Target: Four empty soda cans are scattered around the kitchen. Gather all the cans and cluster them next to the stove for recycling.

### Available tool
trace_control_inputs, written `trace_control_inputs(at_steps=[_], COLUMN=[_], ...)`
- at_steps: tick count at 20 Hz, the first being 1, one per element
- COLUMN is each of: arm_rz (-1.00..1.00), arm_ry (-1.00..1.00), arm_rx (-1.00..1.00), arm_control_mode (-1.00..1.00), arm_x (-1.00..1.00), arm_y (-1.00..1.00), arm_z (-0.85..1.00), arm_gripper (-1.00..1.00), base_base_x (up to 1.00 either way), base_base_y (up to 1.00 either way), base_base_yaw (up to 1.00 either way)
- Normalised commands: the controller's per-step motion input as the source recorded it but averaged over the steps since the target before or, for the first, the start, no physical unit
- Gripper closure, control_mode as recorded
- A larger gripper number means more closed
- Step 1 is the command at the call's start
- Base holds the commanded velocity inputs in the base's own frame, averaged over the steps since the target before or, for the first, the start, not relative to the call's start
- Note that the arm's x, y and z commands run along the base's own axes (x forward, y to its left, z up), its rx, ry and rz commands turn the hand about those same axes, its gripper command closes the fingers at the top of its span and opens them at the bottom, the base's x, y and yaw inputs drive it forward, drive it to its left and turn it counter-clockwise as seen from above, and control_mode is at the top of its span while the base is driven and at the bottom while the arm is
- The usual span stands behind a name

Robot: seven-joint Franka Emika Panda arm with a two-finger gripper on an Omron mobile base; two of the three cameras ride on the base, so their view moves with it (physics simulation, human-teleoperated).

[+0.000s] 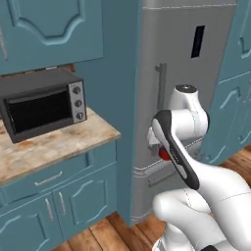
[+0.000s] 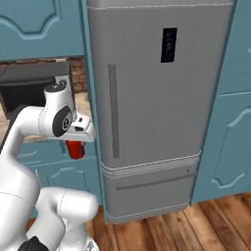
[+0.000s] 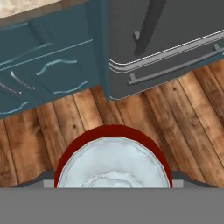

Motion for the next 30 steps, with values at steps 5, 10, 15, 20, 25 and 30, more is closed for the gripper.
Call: trace_control_inputs(at_steps=[5,10,15,20,25,30], arm_rz=[0.00,0.00,0.00,0.00,0.00,0.00], arm_ry=[0.00,0.00,0.00,0.00,0.00,0.00], arm_rx=[0.00,0.00,0.00,0.00,0.00,0.00], arm_control_mode=[1.00,1.00,1.00,1.00,1.00,1.00], arm_x=[0.00,0.00,0.00,0.00,0.00,0.00], arm_y=[0.00,0.00,0.00,0.00,0.00,0.00], arm_z=[0.00,0.00,0.00,0.00,0.00,0.00], arm_gripper=[1.00,1.00,1.00,1.00,1.00,1.00], base_base_x=[-0.07,-0.08,-0.03,0.00,-0.01,0.00], base_base_y=[-0.35,-0.36,-0.37,-0.37,-0.03,0.01], base_base_yaw=[-0.36,-0.36,-0.37,-0.37,-0.41,-0.50])
